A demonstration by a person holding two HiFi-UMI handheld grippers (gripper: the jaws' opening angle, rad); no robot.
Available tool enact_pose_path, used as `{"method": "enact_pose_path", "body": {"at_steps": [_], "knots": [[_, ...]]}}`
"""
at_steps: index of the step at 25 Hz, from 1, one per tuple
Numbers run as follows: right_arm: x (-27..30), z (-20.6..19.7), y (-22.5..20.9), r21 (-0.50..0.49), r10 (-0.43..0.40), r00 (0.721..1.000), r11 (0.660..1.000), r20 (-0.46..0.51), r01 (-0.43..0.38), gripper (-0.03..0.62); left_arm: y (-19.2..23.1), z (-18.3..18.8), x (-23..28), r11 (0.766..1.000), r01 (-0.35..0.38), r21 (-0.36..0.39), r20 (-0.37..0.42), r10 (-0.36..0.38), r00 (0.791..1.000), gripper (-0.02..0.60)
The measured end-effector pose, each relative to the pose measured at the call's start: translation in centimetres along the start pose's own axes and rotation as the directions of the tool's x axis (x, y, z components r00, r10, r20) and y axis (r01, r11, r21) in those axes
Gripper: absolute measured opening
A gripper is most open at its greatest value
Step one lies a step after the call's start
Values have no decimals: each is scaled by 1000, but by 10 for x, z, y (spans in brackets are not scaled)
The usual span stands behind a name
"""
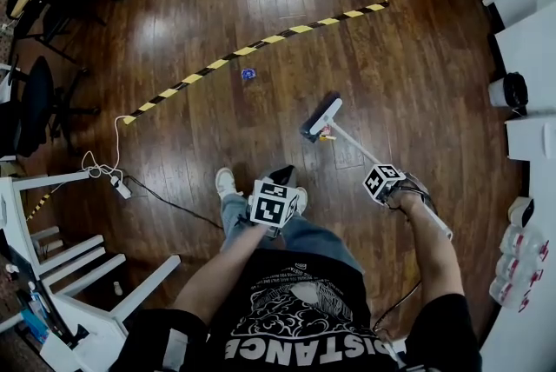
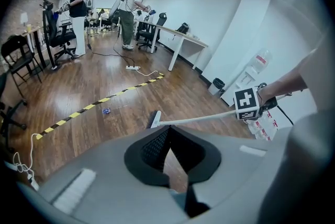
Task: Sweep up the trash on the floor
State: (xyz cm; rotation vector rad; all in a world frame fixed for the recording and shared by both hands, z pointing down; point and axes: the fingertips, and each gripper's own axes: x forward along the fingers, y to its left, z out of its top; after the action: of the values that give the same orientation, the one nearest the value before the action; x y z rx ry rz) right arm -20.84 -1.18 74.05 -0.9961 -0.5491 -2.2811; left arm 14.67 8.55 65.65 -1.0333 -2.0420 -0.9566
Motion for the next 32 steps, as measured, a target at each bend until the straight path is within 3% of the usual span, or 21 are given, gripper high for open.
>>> {"method": "enact_pose_path", "body": {"at_steps": [8,14,20,32], "knots": [[-5,-9,21,81,137,982,986,133,-148,0,0,9,1,1000,-11,13,7,11,1000,5],[-34,23,39,98,198,947,969,253,-229,0,8,18,-12,999,-33,30,10,33,999,5],[-95,104,65,65,259,908,953,330,-296,0,49,24,-29,997,-77,-2,16,77,997,5],[-201,267,76,-86,271,912,963,307,-257,0,180,63,-35,983,-127,-130,3,128,992,5]]}}
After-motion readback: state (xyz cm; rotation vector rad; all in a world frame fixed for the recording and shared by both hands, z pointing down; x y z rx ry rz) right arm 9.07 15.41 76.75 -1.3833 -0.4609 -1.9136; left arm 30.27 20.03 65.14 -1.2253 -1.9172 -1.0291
